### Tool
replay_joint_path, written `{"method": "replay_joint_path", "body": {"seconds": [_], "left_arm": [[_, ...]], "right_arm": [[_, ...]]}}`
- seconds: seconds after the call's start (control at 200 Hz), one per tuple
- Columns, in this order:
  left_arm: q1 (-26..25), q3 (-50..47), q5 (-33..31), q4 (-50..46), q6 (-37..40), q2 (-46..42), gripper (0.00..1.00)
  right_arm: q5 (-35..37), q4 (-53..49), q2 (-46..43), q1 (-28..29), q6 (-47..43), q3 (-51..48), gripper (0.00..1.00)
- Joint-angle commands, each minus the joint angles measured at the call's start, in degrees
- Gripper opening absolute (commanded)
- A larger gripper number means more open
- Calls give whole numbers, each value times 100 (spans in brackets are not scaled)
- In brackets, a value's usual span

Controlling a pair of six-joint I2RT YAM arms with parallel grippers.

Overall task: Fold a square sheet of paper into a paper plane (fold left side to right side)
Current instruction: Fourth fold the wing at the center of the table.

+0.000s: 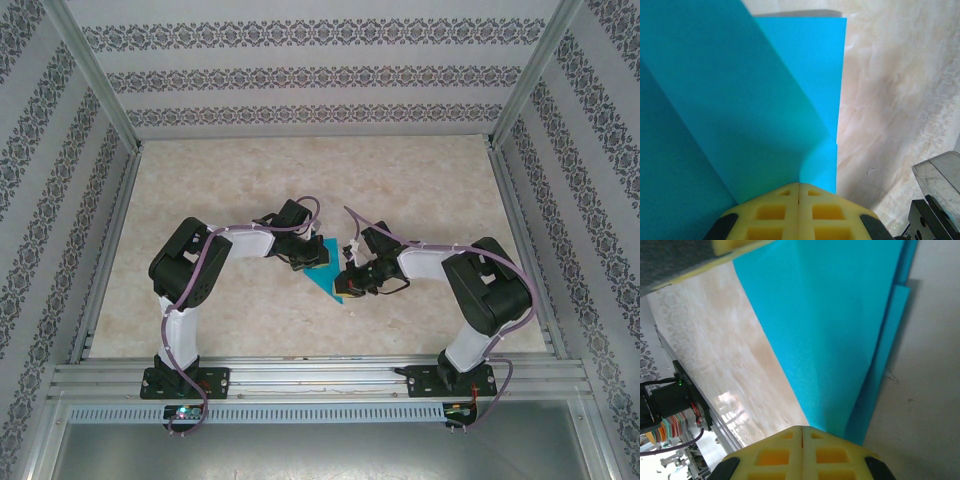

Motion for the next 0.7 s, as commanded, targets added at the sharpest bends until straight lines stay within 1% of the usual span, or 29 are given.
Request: {"method": "replay_joint_path", "body": {"seconds": [0.0,0.305,0.694], "left_arm": [[54,-247,-392,-533,63,170,0],[56,-238,-393,-534,69,178,0],[72,-233,-392,-551,67,205,0]], "right_arm": [[175,-183,70,77,-115,-71,0],[308,-404,57,87,-207,-62,0],[292,-430,122,95,-239,-97,0]]}}
